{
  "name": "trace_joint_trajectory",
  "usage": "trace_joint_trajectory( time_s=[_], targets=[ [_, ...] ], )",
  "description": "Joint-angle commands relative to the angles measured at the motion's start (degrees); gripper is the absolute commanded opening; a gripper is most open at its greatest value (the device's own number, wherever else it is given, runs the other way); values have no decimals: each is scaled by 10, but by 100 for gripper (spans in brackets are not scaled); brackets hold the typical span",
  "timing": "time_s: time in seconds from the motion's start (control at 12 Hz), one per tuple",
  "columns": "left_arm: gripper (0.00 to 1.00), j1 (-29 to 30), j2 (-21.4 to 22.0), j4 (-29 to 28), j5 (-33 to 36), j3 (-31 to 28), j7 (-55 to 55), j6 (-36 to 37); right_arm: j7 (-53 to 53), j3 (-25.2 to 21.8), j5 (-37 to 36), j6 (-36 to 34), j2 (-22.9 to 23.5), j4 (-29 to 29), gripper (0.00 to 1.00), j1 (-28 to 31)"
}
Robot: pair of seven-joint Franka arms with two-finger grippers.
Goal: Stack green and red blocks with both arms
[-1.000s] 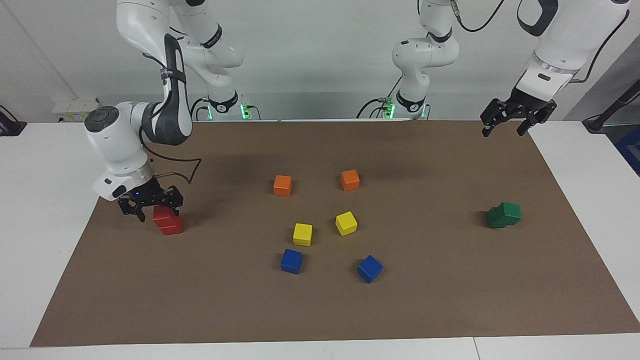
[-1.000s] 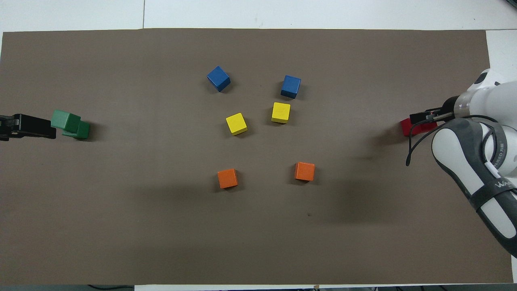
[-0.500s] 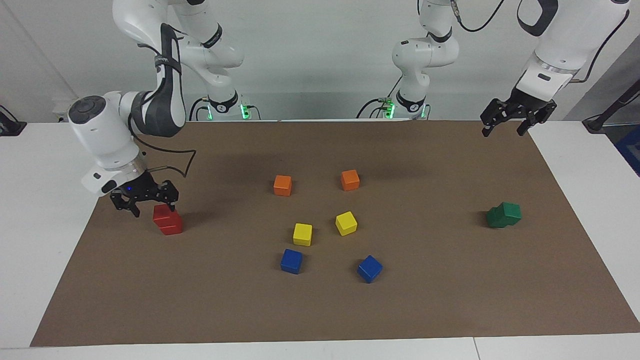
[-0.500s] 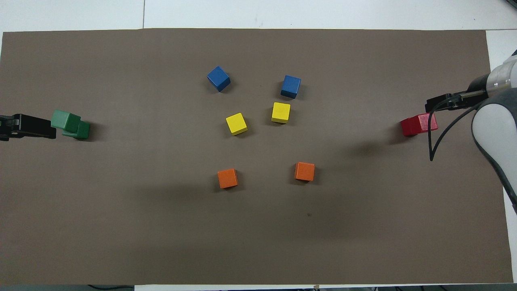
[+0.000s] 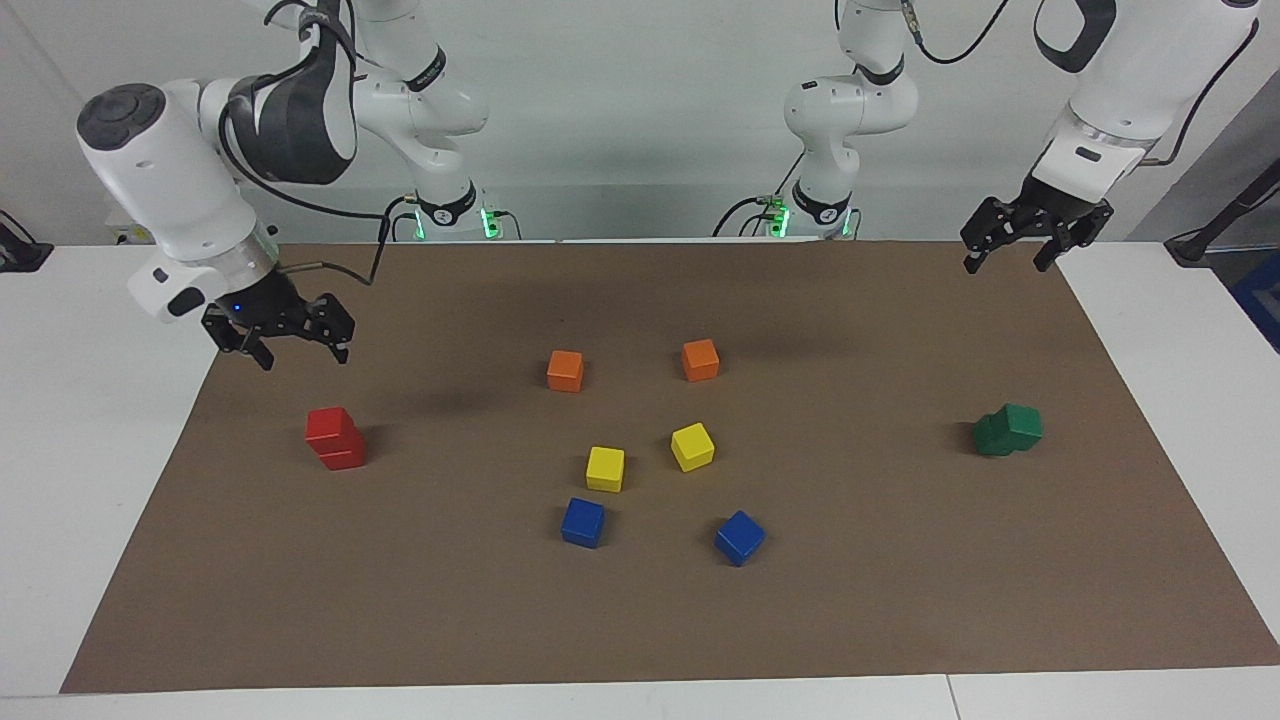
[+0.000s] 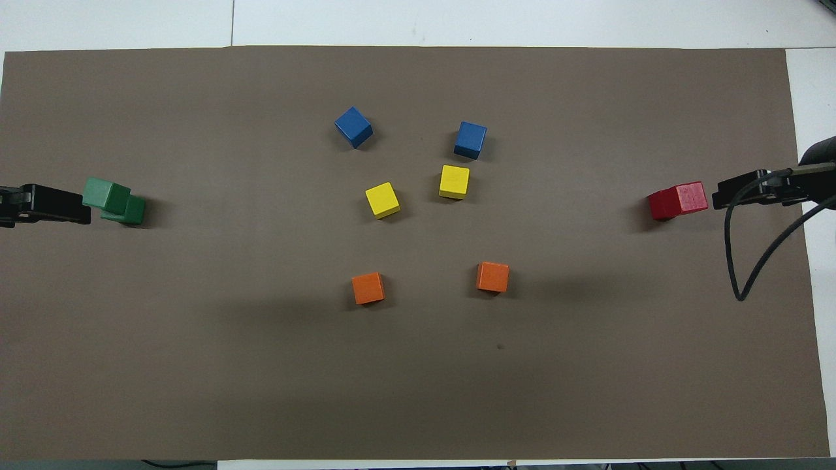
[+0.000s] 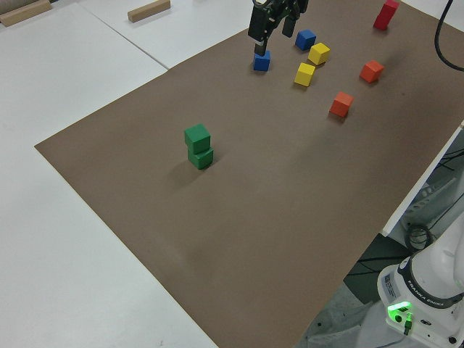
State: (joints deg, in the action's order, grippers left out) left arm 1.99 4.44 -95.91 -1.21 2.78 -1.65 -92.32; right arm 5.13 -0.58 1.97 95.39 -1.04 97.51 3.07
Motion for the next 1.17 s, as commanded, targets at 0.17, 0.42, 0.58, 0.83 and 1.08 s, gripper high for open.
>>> trace_joint_trajectory(
  time_s=[0.17,0.42,0.58,0.83,1.08],
  targets=[
    [100,-3,8,-2,10,-2,-6,-1,-6,1,2,-12,-14,5,100,1],
    [100,-3,8,-2,10,-2,-6,-1,-5,1,3,-13,-15,4,100,0],
    [100,-4,8,-2,10,-2,-6,-1,-6,-3,4,-12,-19,2,100,-10],
    [100,-4,8,-2,10,-2,-6,-1,-7,-5,1,-12,-19,2,100,-15],
    [100,-4,8,-2,10,-2,-6,-1,-7,-36,1,-12,-20,3,100,-43]
  ],
)
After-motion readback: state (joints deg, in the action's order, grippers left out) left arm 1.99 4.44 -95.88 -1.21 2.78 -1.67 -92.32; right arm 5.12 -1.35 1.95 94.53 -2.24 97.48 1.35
